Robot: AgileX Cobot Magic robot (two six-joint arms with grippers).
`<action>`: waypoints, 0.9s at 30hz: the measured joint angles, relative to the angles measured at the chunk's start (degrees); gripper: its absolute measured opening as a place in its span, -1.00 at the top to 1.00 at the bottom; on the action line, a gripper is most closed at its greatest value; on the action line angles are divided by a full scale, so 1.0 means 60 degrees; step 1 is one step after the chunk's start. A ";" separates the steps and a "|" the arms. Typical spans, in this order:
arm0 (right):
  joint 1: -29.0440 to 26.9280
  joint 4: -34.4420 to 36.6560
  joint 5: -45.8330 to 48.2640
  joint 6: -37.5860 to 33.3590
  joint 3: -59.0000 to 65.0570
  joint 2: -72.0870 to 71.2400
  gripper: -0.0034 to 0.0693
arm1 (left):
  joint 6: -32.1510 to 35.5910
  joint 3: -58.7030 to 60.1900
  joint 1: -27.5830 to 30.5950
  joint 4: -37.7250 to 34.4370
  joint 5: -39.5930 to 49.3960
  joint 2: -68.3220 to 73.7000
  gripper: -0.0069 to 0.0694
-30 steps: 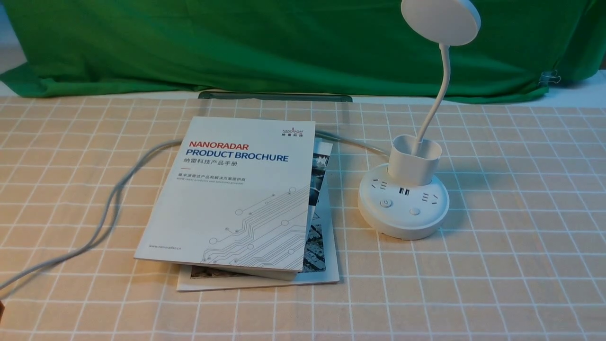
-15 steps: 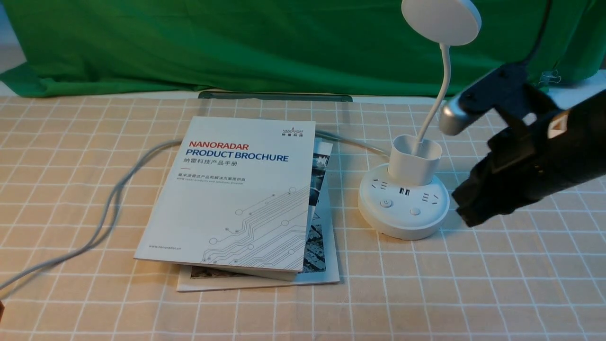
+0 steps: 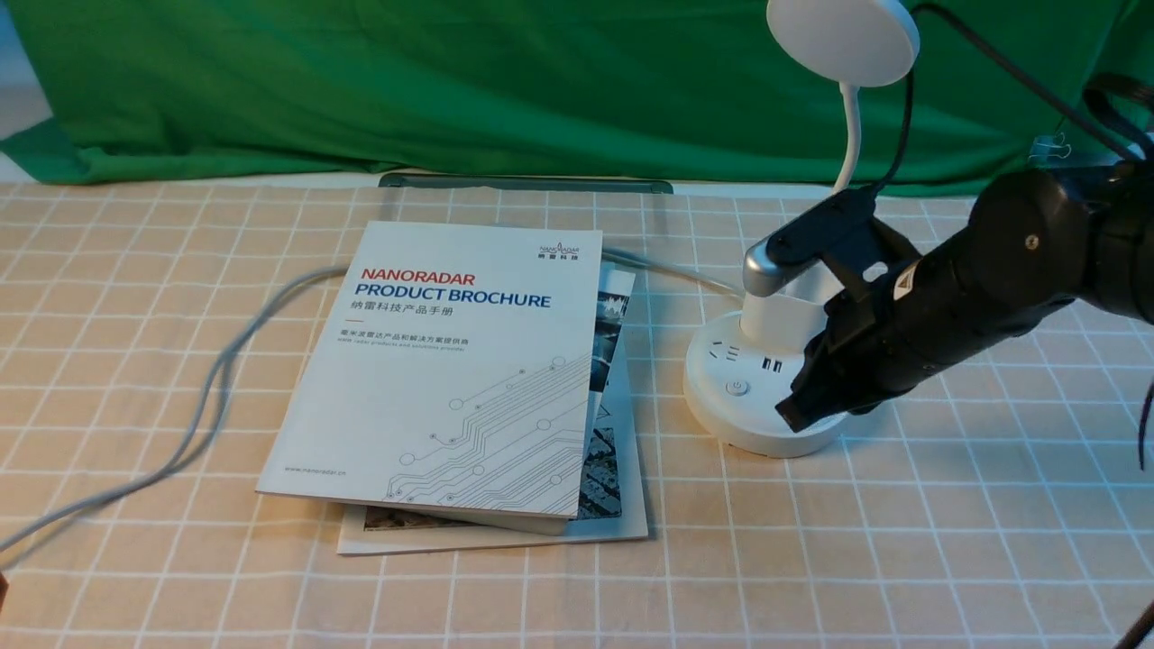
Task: Turn on the table lamp on the light coffee tablecloth with your hand.
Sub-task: 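Press the button on the base of the white desk lamp with the right gripper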
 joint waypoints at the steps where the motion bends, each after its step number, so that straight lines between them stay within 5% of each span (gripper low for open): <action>1: 0.0000 0.0000 0.0000 0.0000 -0.0117 0.0165 0.82 | 0.0000 0.0000 0.0000 0.0000 0.0000 0.0000 0.76; 13: 0.0000 -0.1162 -0.0217 0.1008 -0.0522 0.1014 0.82 | 0.0000 0.0000 0.0000 0.0000 0.0000 0.0000 0.76; 27: 0.0000 -0.1183 -0.0464 0.1199 -0.0522 0.1034 0.82 | 0.0000 0.0000 0.0000 0.0000 0.0000 0.0000 0.76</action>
